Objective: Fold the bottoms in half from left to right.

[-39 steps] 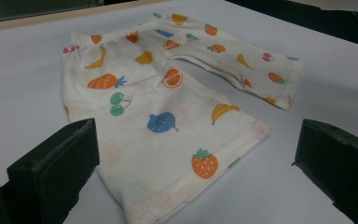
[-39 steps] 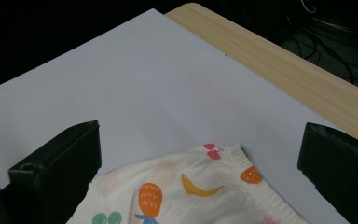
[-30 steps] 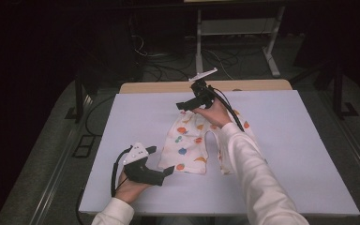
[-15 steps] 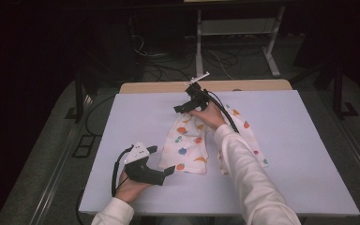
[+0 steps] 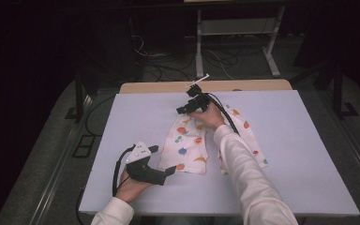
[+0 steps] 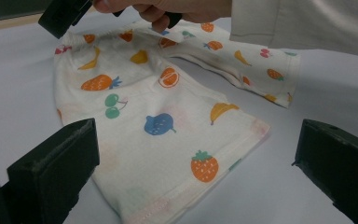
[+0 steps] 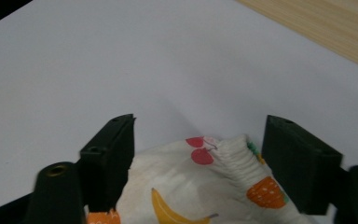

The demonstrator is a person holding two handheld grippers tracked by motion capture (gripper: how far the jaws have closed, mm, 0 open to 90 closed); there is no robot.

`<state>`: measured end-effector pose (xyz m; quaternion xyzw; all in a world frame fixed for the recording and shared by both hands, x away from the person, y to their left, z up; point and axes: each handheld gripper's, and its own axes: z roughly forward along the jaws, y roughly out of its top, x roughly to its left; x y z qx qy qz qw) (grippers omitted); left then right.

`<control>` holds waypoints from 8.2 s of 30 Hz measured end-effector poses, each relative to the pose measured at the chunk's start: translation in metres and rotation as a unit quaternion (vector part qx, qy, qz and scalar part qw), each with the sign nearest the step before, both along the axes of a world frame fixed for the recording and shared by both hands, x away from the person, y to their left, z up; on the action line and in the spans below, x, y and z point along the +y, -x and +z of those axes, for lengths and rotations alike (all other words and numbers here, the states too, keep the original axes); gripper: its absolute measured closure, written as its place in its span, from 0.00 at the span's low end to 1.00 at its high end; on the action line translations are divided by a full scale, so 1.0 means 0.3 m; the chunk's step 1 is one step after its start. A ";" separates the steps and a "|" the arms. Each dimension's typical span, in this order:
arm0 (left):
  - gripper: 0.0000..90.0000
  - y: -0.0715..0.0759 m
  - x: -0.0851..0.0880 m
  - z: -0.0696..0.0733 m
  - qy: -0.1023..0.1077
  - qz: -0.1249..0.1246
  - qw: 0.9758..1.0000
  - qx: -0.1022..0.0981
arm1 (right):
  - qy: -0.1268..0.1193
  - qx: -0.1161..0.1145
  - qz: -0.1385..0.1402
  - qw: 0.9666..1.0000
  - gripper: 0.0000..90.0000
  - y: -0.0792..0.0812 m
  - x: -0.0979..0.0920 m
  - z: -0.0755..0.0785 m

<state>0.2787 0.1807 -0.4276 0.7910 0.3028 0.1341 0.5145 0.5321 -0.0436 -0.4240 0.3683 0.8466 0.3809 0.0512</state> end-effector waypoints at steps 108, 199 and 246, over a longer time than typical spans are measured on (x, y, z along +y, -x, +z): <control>0.12 -0.152 0.082 -0.032 -0.004 0.084 0.983 0.166 | -0.021 -0.003 -0.058 0.998 0.98 0.079 -0.094 0.056; 0.99 -0.094 -0.227 0.171 0.001 -0.132 0.980 0.149 | -0.088 -0.009 -0.086 0.992 0.98 0.075 -0.244 0.100; 0.99 -0.172 -0.638 0.103 -0.002 -0.178 0.972 0.153 | -0.074 -0.008 -0.080 0.994 0.98 0.024 -0.439 0.088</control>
